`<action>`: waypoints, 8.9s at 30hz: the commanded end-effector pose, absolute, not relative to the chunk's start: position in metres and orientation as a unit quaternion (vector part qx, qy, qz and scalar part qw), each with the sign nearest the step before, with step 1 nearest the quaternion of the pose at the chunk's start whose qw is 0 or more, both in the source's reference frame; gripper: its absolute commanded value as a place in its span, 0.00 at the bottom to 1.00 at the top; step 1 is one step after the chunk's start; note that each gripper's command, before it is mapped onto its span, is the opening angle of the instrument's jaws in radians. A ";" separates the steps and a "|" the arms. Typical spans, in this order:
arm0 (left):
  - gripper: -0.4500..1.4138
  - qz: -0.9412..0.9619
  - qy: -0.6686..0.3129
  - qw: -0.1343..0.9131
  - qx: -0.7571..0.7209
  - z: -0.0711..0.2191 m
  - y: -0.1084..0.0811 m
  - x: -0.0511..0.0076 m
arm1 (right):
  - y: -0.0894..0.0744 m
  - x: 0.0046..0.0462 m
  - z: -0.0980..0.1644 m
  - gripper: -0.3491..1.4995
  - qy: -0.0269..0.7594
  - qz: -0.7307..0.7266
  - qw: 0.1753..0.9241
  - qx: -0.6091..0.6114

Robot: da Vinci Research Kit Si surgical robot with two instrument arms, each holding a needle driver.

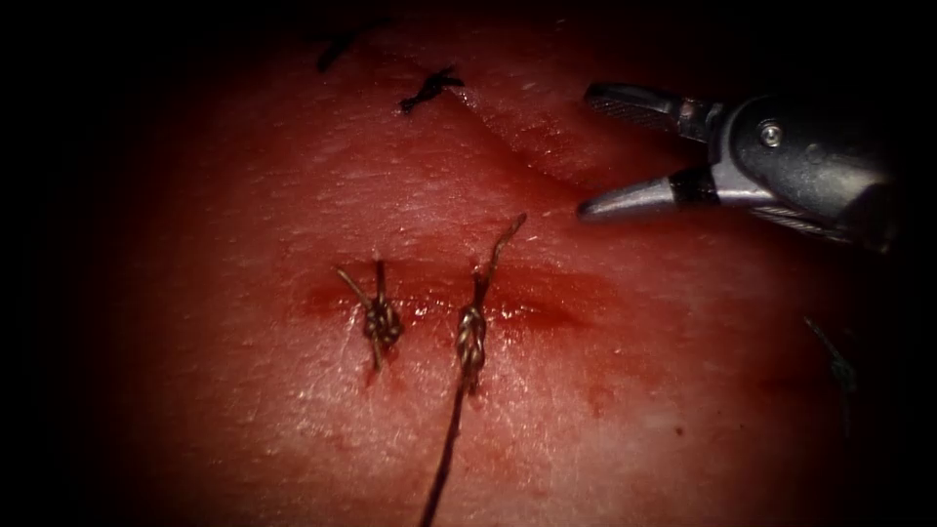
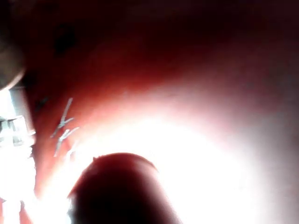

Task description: Wound Closure

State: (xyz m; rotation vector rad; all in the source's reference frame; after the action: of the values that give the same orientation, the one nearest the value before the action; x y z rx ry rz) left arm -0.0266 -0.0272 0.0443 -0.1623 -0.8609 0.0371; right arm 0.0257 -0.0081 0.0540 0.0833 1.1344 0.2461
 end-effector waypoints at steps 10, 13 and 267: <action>0.00 0.022 -0.427 0.901 -0.078 0.050 -0.019 -0.0288 | -0.014 0.0288 0.054 0.56 0.570 0.122 0.813 0.013; 0.00 0.022 -0.425 0.901 -0.080 0.052 -0.017 -0.0282 | -0.015 0.0297 0.055 0.47 0.574 0.123 0.810 0.006; 0.83 -0.297 -0.487 0.817 0.083 0.075 -0.014 -0.0365 | -0.019 0.0177 0.057 0.81 0.545 0.353 0.761 -0.009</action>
State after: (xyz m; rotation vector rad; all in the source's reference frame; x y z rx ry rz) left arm -0.0352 -0.0147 0.0727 0.2054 -1.0523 -0.6239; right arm 0.0169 -0.0196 0.0570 -0.0181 1.1839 0.7693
